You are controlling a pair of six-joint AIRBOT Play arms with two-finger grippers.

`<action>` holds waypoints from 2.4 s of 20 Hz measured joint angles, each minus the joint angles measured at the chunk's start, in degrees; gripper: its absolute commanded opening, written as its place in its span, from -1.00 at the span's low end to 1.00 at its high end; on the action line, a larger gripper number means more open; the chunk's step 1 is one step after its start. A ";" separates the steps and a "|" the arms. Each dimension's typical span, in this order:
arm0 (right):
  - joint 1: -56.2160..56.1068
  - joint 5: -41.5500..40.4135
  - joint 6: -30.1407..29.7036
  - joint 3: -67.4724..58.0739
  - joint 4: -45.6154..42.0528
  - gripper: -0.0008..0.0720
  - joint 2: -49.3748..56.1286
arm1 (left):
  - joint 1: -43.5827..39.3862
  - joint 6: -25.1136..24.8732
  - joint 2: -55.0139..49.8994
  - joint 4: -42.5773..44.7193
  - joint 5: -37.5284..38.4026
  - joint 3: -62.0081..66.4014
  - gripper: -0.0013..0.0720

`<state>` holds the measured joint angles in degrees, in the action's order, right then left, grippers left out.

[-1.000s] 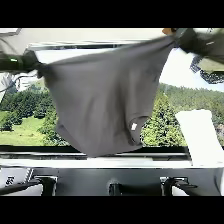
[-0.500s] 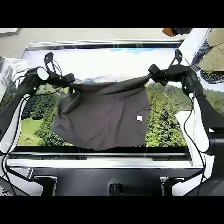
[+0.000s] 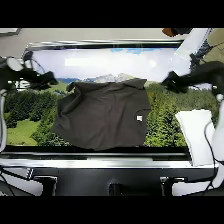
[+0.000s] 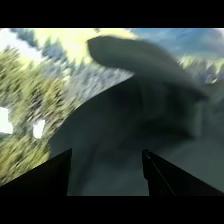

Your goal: Fold the clothes and pants, and hang the long-sleeved shirts on hangers.

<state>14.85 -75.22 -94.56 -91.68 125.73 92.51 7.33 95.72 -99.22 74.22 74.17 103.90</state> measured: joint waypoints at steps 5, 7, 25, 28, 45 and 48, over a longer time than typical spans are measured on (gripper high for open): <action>3.74 -5.75 -4.79 24.94 0.33 0.18 -14.29 | 7.93 -2.08 10.05 -3.52 6.19 -11.98 0.43; 2.36 -4.17 -5.90 37.64 1.09 0.18 -20.59 | 9.90 -2.62 14.86 -4.46 6.21 -19.96 0.43; -20.13 25.81 -4.22 65.85 10.64 -0.88 -28.76 | 15.50 -7.37 25.40 -6.23 2.99 -42.23 0.43; -20.68 26.49 -3.72 64.72 10.82 -0.88 -30.03 | 19.69 -12.17 26.01 -10.78 0.20 -46.71 0.43; -20.96 24.83 -1.16 55.54 10.56 -0.88 -32.17 | 18.05 -26.27 19.71 -25.22 -16.20 -61.00 -0.92; -20.96 24.61 -1.18 51.45 9.53 -0.89 -33.11 | 17.51 -27.82 20.28 -29.77 -16.33 -58.66 -0.92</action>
<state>-6.11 -50.61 -95.74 -40.23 135.26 59.40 24.84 67.90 -78.94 44.45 57.84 45.23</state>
